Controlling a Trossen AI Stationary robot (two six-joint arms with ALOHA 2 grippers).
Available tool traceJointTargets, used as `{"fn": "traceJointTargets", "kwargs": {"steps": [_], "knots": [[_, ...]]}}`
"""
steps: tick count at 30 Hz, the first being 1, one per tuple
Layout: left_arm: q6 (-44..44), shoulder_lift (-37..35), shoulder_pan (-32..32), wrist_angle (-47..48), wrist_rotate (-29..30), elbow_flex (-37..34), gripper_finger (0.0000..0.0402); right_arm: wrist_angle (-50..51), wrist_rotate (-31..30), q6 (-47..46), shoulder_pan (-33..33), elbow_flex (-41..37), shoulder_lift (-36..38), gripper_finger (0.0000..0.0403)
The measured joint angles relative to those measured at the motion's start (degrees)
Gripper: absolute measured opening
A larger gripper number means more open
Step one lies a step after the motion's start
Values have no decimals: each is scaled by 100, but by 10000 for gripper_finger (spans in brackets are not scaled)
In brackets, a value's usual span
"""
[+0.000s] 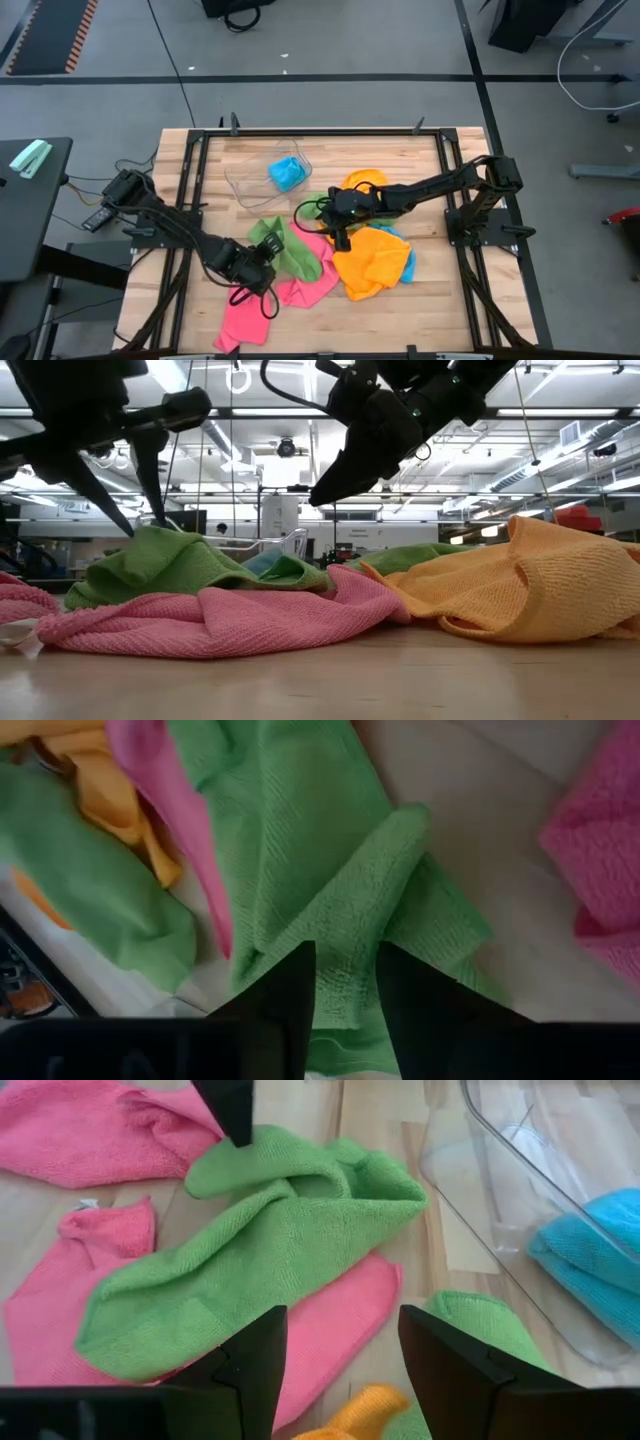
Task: Fold microfiber towels
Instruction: Fold the left green microfiber towel
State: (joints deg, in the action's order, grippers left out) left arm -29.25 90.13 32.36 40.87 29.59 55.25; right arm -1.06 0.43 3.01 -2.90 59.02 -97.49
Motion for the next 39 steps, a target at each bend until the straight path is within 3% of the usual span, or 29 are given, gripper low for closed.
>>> {"fn": "traceJointTargets", "kwargs": {"steps": [5,10,18,21,27,32,36,39], "knots": [[47,2,0,-78,105,-78,87,-2,0,15,-30,0,0,202],[601,2,-76,-634,303,-78,17,-152,0,17,-70,0,0,202],[2083,2,-798,-1761,623,-78,9,-1084,71,87,-587,3,0,202],[2551,2,-1076,-2036,636,-75,7,-1220,-386,-29,-848,7,0,202],[3230,2,-1462,-2301,618,-75,22,-1228,-1911,-329,-1282,9,-146,202],[3498,2,-1588,-2489,616,-75,8,-1224,-2848,-776,-1385,7,-422,202],[3527,2,-1623,-2724,680,-75,12,-1242,-3112,-807,-1414,4,-457,202],[3225,0,-1603,-3118,1050,-75,18,-1112,-3098,-689,-1474,4,-434,202]]}}
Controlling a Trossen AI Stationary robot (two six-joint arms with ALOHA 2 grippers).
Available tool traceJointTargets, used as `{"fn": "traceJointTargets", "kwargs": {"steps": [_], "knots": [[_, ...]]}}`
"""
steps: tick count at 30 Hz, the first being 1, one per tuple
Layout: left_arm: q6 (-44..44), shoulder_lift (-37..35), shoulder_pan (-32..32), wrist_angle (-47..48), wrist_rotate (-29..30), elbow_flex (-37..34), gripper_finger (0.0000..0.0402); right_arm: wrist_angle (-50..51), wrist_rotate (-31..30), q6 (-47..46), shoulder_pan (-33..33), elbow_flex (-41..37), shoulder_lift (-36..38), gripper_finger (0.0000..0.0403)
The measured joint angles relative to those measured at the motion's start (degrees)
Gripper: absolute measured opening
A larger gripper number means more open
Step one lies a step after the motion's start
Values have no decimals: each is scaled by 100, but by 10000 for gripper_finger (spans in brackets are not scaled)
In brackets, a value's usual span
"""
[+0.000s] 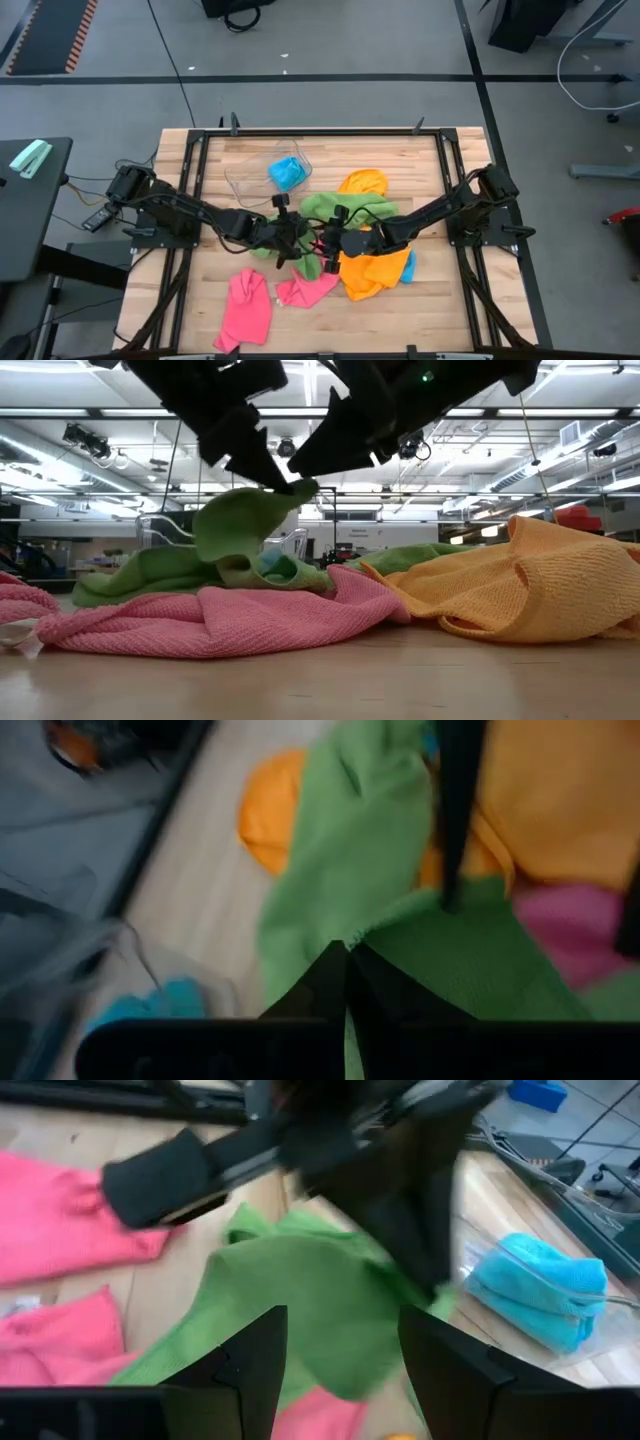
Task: Fold microfiber towels
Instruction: Fold the left green microfiber towel
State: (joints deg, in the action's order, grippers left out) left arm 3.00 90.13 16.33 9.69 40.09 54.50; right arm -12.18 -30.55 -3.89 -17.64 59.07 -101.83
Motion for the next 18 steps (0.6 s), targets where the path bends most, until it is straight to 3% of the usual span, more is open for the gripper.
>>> {"fn": "traceJointTargets", "kwargs": {"steps": [4,12,18], "knots": [[-555,-171,28,-293,150,52,8,473,198,465,-185,68,142,202],[-1512,-529,-21,-316,559,758,25,1005,-268,972,-335,240,885,202],[-1907,-538,-73,-315,598,1271,7,1161,-417,888,-303,240,1458,202]]}}
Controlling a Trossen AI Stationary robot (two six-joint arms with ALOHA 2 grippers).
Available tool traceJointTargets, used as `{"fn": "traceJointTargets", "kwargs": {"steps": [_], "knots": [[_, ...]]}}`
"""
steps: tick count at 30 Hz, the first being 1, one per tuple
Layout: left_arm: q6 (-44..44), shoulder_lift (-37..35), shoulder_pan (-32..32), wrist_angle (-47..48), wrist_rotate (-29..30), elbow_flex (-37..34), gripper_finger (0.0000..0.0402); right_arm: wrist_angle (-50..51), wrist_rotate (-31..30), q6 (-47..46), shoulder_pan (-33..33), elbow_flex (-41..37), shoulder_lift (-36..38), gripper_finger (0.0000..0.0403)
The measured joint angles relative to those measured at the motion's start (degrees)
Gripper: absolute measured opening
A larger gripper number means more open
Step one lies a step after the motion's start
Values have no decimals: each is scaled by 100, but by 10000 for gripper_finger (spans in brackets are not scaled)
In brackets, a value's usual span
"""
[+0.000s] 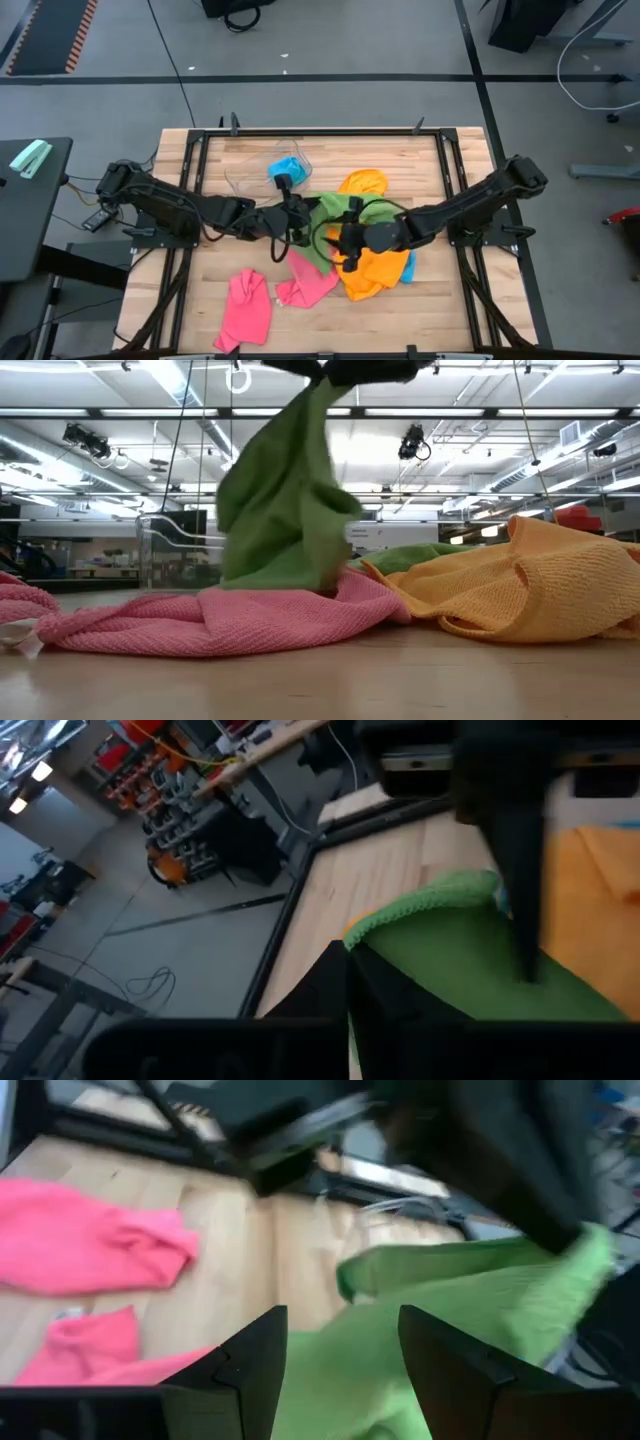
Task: Fold microfiber towels
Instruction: Fold the left green microfiber towel
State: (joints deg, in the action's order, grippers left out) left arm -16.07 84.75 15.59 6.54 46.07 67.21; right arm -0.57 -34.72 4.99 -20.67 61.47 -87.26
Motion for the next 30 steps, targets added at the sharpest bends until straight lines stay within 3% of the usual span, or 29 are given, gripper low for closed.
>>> {"fn": "traceJointTargets", "kwargs": {"steps": [3,6,15,18,24,30], "knots": [[38,0,-4,-86,153,78,16,45,-278,100,7,-2,222,202],[39,0,-2,15,236,77,16,200,-159,48,-6,-2,385,202],[-106,156,-88,170,225,77,21,660,1661,62,-50,-4,-46,202],[-114,209,-195,394,-195,76,19,550,1712,330,-95,-11,-425,202],[-159,354,-524,529,-1648,82,8,630,1678,367,23,-15,-654,202],[-255,541,-829,485,-1597,71,17,556,2035,249,103,-8,-660,202]]}}
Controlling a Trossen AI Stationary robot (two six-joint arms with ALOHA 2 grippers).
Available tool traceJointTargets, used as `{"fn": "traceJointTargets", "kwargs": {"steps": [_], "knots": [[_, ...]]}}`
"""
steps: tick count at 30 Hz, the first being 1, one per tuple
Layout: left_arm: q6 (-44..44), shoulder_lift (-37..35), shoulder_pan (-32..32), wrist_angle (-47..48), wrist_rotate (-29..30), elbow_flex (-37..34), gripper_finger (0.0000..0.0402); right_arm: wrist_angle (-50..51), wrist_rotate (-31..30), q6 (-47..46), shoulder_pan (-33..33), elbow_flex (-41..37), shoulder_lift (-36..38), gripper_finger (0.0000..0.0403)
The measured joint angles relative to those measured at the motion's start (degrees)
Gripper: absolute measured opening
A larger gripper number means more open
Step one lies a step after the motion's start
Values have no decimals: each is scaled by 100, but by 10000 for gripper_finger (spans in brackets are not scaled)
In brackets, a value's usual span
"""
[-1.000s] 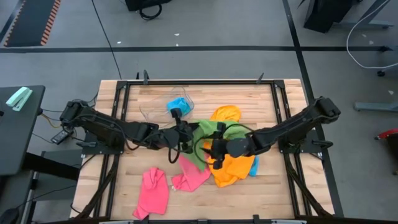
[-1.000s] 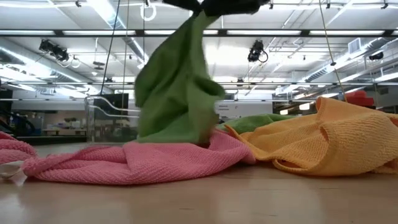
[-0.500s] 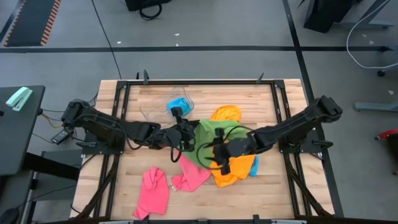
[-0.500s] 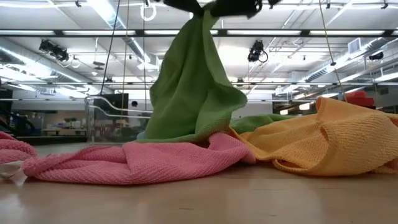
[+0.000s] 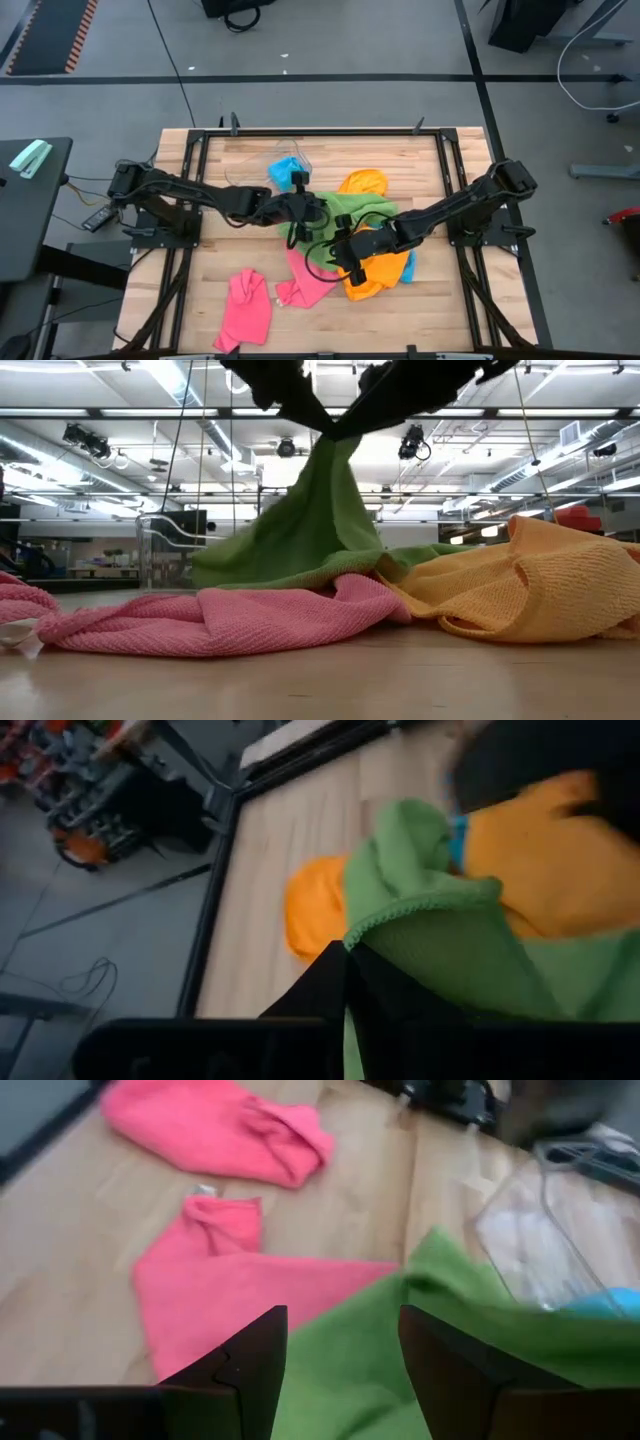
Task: Fold microfiber towels
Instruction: Fold the left green microfiber towel
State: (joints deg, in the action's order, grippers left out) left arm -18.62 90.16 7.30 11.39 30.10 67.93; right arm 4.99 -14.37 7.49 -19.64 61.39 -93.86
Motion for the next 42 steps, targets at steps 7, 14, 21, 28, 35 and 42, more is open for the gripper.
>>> {"fn": "traceJointTargets", "kwargs": {"steps": [7,14,21,28,35,42], "knots": [[-62,24,-84,-464,87,1,14,497,-716,-436,104,-3,35,202],[-585,-168,268,-700,751,4,7,883,-880,-1829,38,-50,62,202],[-683,-168,388,-780,772,4,25,91,-1126,-1776,-661,-582,-126,202],[-754,-168,375,-707,782,1,8,-160,-1681,-1131,-1057,-313,-929,202],[-617,-168,379,-515,779,-3,29,154,-2359,5,-1314,218,-1620,202],[-482,-168,379,-377,779,-1,13,466,-2748,481,-1292,298,-1742,202]]}}
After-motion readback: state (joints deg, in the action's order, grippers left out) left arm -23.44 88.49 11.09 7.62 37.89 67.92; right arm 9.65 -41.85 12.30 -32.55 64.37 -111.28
